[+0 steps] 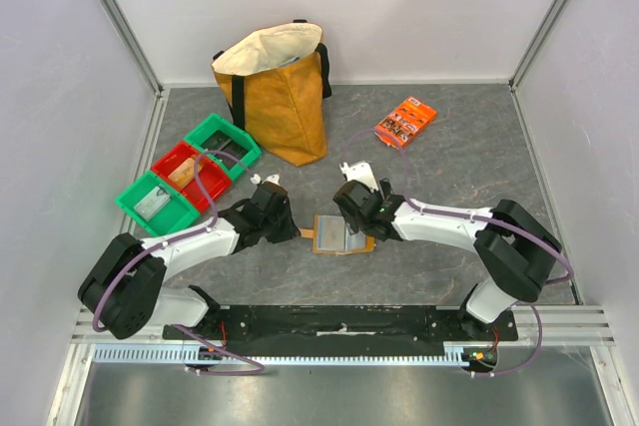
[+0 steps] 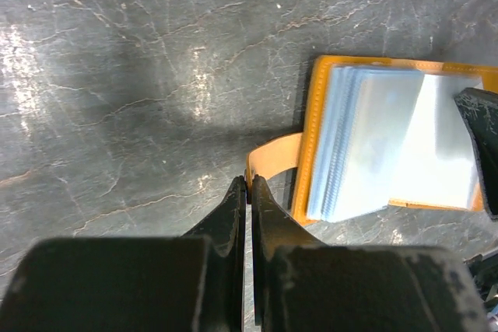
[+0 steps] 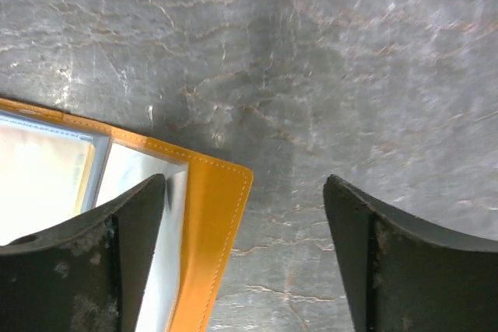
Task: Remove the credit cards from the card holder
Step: Open the card holder at the center of the board, then remove the credit card from the card holder.
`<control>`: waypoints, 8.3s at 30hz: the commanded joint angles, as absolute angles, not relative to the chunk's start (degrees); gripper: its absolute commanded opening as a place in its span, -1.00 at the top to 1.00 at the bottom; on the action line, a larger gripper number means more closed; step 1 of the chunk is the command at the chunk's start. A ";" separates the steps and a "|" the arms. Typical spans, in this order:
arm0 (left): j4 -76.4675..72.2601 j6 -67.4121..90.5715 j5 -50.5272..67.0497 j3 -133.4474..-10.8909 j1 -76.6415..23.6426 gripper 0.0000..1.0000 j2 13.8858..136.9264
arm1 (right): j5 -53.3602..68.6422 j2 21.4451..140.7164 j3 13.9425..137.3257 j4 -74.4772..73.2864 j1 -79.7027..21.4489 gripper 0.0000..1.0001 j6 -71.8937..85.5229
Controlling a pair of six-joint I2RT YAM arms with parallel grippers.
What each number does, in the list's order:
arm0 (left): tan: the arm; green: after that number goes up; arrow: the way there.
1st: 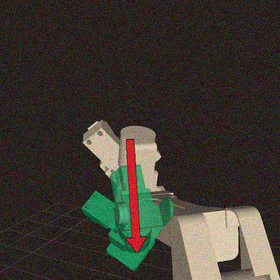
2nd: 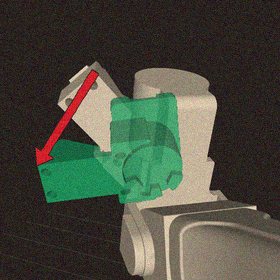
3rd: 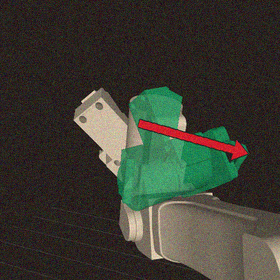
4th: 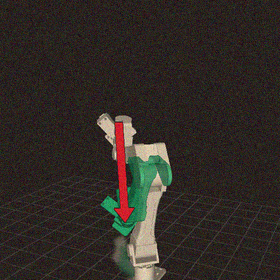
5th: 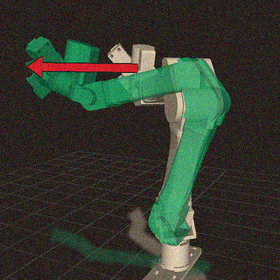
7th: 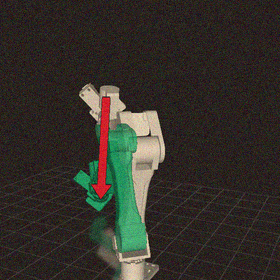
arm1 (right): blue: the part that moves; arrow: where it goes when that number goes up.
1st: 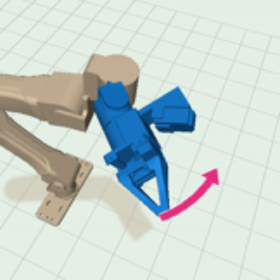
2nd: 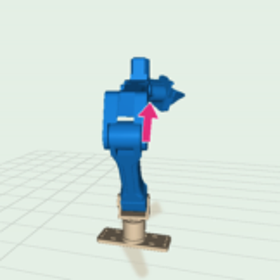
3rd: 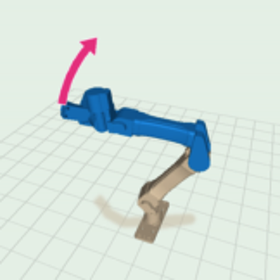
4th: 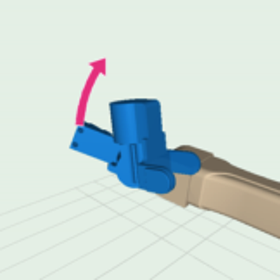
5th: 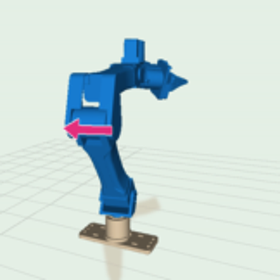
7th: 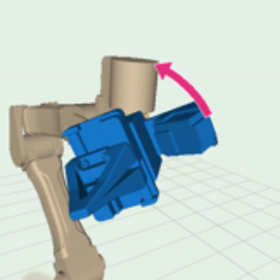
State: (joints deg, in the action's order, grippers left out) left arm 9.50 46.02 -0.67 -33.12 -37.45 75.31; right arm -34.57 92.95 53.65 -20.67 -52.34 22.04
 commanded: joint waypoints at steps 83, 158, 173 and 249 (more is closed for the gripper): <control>2.73 53.52 15.21 -43.42 -39.02 -0.16 85.26 | -15.47 92.72 43.33 1.76 -48.25 0.17 25.58; 10.72 48.08 1.85 -41.13 -43.59 0.46 81.12 | 8.35 83.40 28.03 26.80 -43.24 0.79 39.99; 10.28 48.95 0.18 -38.24 -43.07 0.73 82.44 | 14.67 90.43 29.01 32.86 -40.78 0.59 42.54; 12.13 48.69 -0.79 -36.56 -42.10 0.70 82.17 | 24.17 97.47 29.71 40.60 -39.55 1.00 45.17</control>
State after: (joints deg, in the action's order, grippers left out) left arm 11.05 50.26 0.16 -35.83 -42.26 80.18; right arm 23.64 98.72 29.47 38.37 -39.64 45.04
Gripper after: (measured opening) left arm 0.180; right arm 0.006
